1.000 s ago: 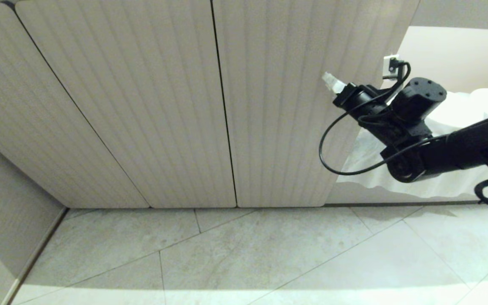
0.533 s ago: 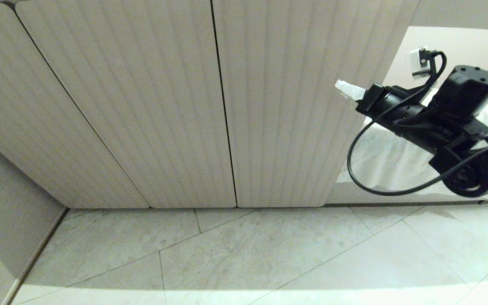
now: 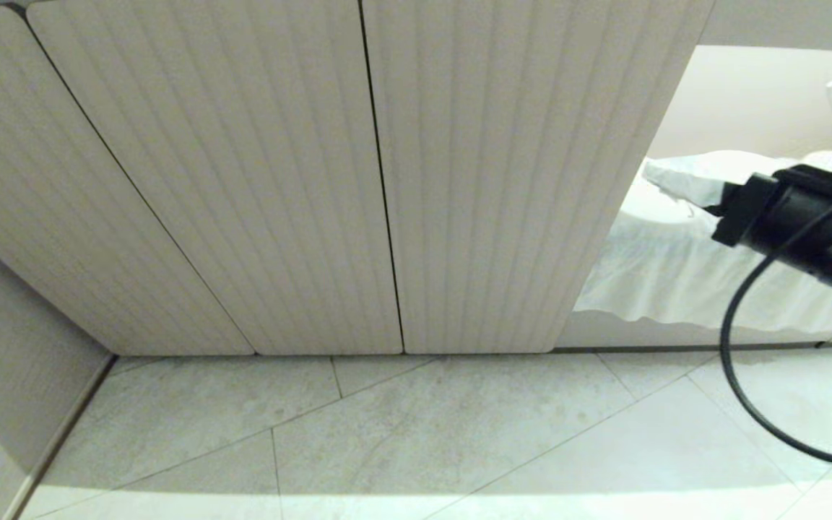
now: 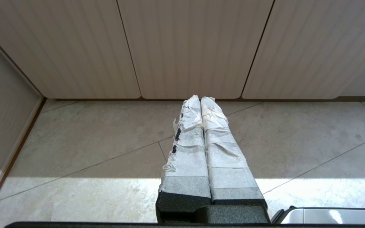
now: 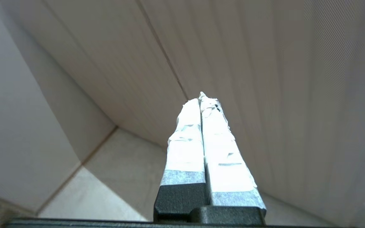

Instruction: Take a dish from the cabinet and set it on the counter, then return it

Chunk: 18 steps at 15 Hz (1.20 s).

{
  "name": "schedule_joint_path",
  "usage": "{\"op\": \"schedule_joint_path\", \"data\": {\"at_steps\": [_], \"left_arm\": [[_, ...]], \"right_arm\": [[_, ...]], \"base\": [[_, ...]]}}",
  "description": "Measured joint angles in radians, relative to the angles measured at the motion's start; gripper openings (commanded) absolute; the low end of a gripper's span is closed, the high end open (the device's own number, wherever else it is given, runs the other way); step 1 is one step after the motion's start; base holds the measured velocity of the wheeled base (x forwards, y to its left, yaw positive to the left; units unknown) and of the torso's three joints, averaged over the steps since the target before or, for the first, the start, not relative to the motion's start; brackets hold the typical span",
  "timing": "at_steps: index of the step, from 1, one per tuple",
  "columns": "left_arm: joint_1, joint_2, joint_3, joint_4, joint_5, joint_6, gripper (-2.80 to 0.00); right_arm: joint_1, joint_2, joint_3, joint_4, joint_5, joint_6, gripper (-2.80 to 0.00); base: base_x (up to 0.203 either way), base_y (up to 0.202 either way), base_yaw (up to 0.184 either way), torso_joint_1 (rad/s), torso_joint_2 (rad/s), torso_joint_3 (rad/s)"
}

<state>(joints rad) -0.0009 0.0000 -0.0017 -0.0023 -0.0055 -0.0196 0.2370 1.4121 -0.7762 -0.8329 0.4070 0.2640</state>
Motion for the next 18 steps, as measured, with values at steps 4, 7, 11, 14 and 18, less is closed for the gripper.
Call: {"op": "schedule_joint_path", "data": {"at_steps": [4, 7, 11, 14, 18], "left_arm": [[0.0, 0.0, 0.0, 0.0, 0.0, 0.0, -2.8], [0.0, 0.0, 0.0, 0.0, 0.0, 0.0, -2.8], [0.0, 0.0, 0.0, 0.0, 0.0, 0.0, -2.8], [0.0, 0.0, 0.0, 0.0, 0.0, 0.0, -2.8], [0.0, 0.0, 0.0, 0.0, 0.0, 0.0, -2.8]], "right_arm": [[-0.041, -0.269, 0.12, 0.207, -0.001, -0.096, -2.8], [-0.13, -0.465, 0.2, 0.358, 0.001, -0.131, -2.8], [-0.218, -0.725, 0.392, 0.443, -0.001, -0.19, -2.8], [-0.244, -0.902, 0.587, 0.448, -0.072, -0.268, -2.8], [-0.233, -1.085, 0.749, 0.489, -0.258, -0.315, -2.8]], "base": [[0.0, 0.0, 0.0, 0.0, 0.0, 0.0], [0.0, 0.0, 0.0, 0.0, 0.0, 0.0], [0.0, 0.0, 0.0, 0.0, 0.0, 0.0], [0.0, 0.0, 0.0, 0.0, 0.0, 0.0], [0.0, 0.0, 0.0, 0.0, 0.0, 0.0]]}}
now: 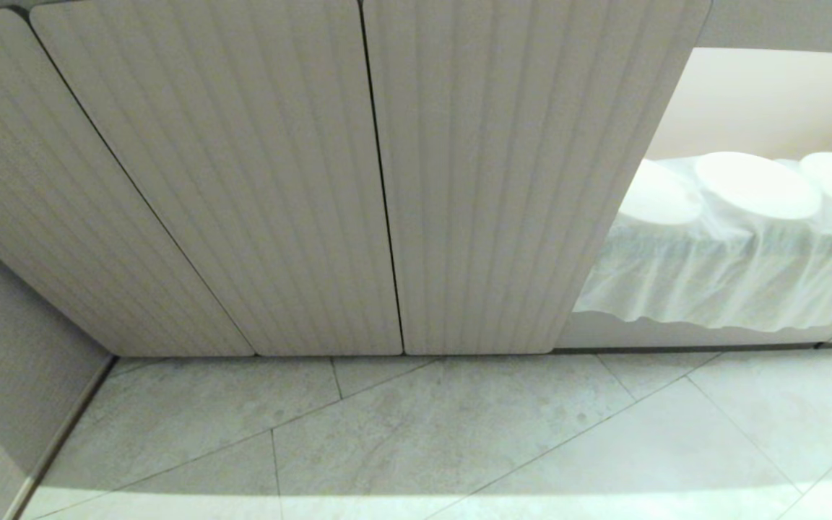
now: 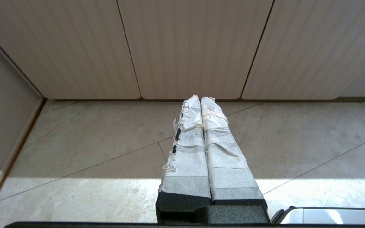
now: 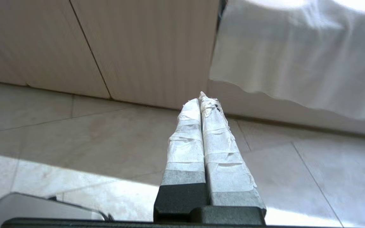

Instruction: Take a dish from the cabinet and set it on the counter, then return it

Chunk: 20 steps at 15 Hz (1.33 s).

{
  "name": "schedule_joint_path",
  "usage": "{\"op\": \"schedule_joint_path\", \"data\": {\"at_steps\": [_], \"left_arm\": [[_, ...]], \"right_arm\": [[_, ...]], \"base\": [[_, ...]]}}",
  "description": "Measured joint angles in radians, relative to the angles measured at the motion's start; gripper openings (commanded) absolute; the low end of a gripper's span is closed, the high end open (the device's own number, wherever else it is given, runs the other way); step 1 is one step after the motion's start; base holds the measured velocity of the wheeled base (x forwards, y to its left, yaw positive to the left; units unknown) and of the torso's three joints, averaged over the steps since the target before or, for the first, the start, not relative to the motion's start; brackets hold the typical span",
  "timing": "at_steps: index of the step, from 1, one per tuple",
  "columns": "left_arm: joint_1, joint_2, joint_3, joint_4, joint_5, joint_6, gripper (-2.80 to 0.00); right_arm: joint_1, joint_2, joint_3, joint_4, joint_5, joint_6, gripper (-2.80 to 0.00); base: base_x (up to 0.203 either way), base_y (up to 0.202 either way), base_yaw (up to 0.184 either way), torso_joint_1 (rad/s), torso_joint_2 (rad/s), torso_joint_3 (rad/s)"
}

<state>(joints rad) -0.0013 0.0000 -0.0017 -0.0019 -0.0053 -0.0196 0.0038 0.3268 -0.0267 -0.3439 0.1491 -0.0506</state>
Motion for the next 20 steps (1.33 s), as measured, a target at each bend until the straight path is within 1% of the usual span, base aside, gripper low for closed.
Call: {"op": "schedule_joint_path", "data": {"at_steps": [2, 3, 7, 10, 13, 15, 20], "left_arm": [[0.0, 0.0, 0.0, 0.0, 0.0, 0.0, -2.8], [0.0, 0.0, 0.0, 0.0, 0.0, 0.0, -2.8], [0.0, 0.0, 0.0, 0.0, -0.001, 0.0, -2.8], [0.0, 0.0, 0.0, -0.001, 0.0, 0.0, -2.8], [0.0, 0.0, 0.0, 0.0, -0.001, 0.0, -2.8], [0.001, 0.0, 0.0, 0.0, 0.0, 0.0, -2.8], [0.0, 0.0, 0.0, -0.001, 0.0, 0.0, -2.8]], "right_arm": [[0.012, -0.07, 0.017, 0.098, -0.043, 0.0, -2.8], [0.013, -0.099, 0.02, 0.139, -0.051, 0.0, -2.8], [0.001, -0.211, 0.02, 0.248, -0.06, 0.006, -2.8], [-0.001, -0.285, 0.021, 0.317, -0.129, 0.019, -2.8], [-0.001, -0.318, 0.024, 0.335, -0.133, 0.025, -2.8], [-0.001, -0.326, 0.025, 0.337, -0.134, 0.049, -2.8], [-0.001, -0.329, 0.024, 0.339, -0.138, 0.062, -2.8]], "base": [[0.0, 0.0, 0.0, 0.0, 0.0, 0.0], [0.0, 0.0, 0.0, 0.0, 0.0, 0.0], [0.0, 0.0, 0.0, 0.0, 0.0, 0.0], [0.0, 0.0, 0.0, 0.0, 0.0, 0.0], [0.0, 0.0, 0.0, 0.0, 0.0, 0.0], [0.0, 0.0, 0.0, 0.0, 0.0, 0.0], [0.0, 0.0, 0.0, 0.0, 0.0, 0.0]]}}
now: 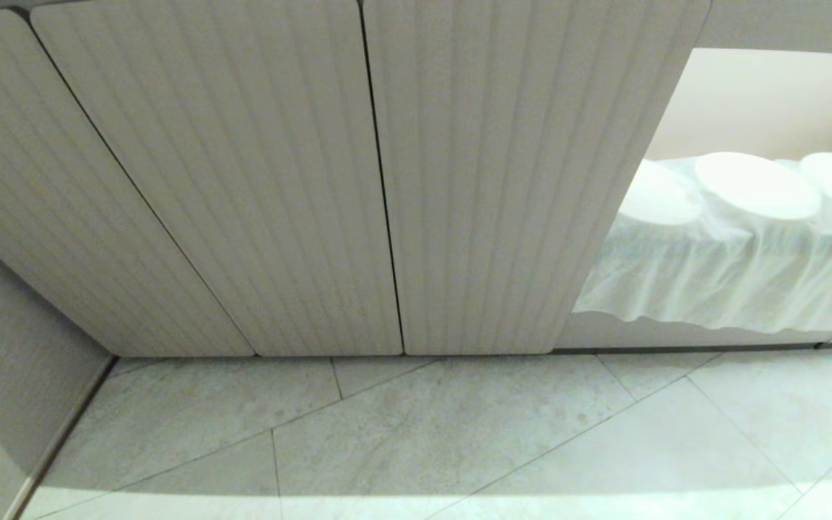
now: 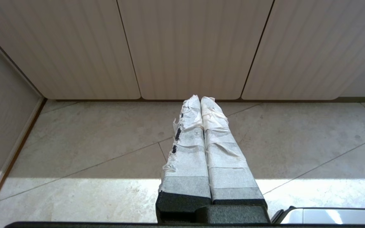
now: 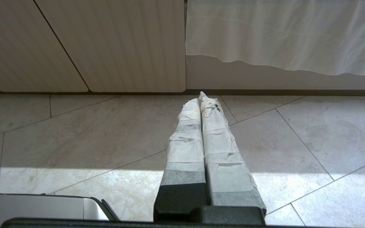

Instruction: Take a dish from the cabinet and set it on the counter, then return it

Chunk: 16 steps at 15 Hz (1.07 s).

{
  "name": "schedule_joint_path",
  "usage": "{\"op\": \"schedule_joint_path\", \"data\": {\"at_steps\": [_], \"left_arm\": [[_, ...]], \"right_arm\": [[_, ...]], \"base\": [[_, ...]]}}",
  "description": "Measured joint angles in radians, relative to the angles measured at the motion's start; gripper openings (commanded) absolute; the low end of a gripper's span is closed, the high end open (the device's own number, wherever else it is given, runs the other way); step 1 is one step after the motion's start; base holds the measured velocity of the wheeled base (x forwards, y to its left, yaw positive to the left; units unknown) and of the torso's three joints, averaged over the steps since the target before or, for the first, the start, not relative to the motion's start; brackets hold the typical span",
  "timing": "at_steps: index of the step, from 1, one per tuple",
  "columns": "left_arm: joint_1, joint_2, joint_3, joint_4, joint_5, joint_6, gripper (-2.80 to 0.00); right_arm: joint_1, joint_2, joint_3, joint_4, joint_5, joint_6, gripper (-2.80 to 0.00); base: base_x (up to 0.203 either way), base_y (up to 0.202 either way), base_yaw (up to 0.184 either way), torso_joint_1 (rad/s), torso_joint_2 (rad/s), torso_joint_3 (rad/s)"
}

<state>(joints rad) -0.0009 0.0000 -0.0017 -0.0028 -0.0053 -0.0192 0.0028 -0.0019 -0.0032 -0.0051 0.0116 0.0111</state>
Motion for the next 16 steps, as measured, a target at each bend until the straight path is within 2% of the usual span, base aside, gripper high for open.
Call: {"op": "schedule_joint_path", "data": {"at_steps": [6, 16], "left_arm": [[0.0, 0.0, 0.0, 0.0, 0.0, 0.0, -2.8], [0.0, 0.0, 0.0, 0.0, 0.0, -0.001, -2.8]], "right_arm": [[0.0, 0.0, 0.0, 0.001, -0.003, 0.074, -2.8], [0.0, 0.0, 0.0, 0.001, -0.003, 0.076, -2.8]], "base": [[0.0, 0.0, 0.0, 0.0, 0.0, 0.0], [0.0, 0.0, 0.0, 0.0, 0.0, 0.0]]}}
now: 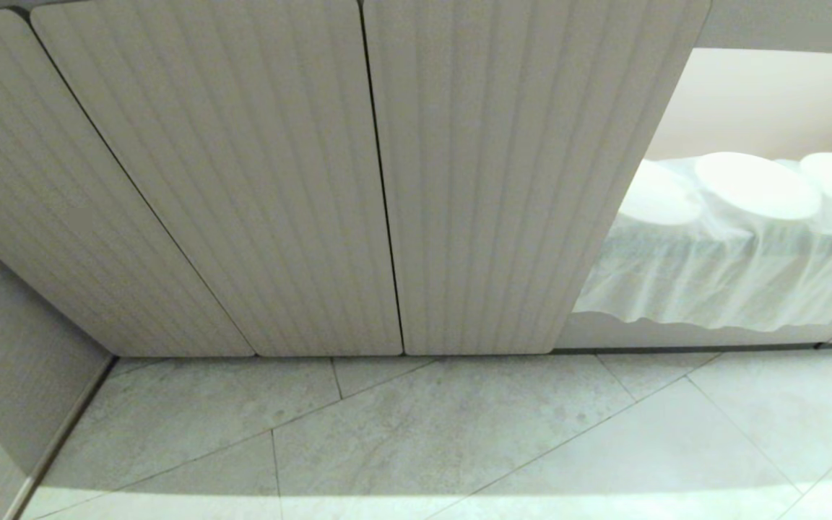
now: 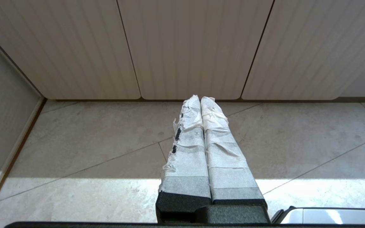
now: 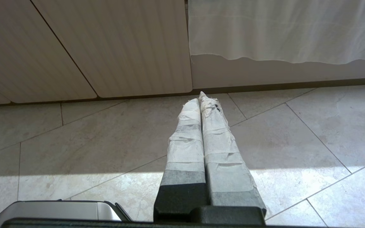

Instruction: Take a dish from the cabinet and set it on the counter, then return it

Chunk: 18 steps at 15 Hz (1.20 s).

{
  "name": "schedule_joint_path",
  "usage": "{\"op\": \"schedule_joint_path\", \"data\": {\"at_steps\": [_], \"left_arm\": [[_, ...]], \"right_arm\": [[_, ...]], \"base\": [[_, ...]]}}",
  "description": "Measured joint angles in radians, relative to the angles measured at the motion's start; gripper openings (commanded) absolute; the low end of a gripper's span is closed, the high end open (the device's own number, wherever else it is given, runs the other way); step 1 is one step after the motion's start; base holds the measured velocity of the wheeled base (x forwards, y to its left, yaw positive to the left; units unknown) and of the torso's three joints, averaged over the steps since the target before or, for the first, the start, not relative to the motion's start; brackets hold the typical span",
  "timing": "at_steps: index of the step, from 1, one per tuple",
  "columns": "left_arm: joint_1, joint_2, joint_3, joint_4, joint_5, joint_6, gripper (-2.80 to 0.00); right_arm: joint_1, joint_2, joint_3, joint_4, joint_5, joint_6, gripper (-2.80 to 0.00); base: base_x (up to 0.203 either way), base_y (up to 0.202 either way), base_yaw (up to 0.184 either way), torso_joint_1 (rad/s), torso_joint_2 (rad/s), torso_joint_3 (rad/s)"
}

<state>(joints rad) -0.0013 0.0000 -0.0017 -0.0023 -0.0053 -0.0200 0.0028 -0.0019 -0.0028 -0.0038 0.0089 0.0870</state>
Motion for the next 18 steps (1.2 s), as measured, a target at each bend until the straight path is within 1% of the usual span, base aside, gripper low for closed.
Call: {"op": "schedule_joint_path", "data": {"at_steps": [18], "left_arm": [[0.0, 0.0, 0.0, 0.0, 0.0, 0.0, -2.8]], "right_arm": [[0.0, 0.001, 0.0, 0.0, 0.0, -0.004, -2.8]], "base": [[0.0, 0.0, 0.0, 0.0, 0.0, 0.0]]}}
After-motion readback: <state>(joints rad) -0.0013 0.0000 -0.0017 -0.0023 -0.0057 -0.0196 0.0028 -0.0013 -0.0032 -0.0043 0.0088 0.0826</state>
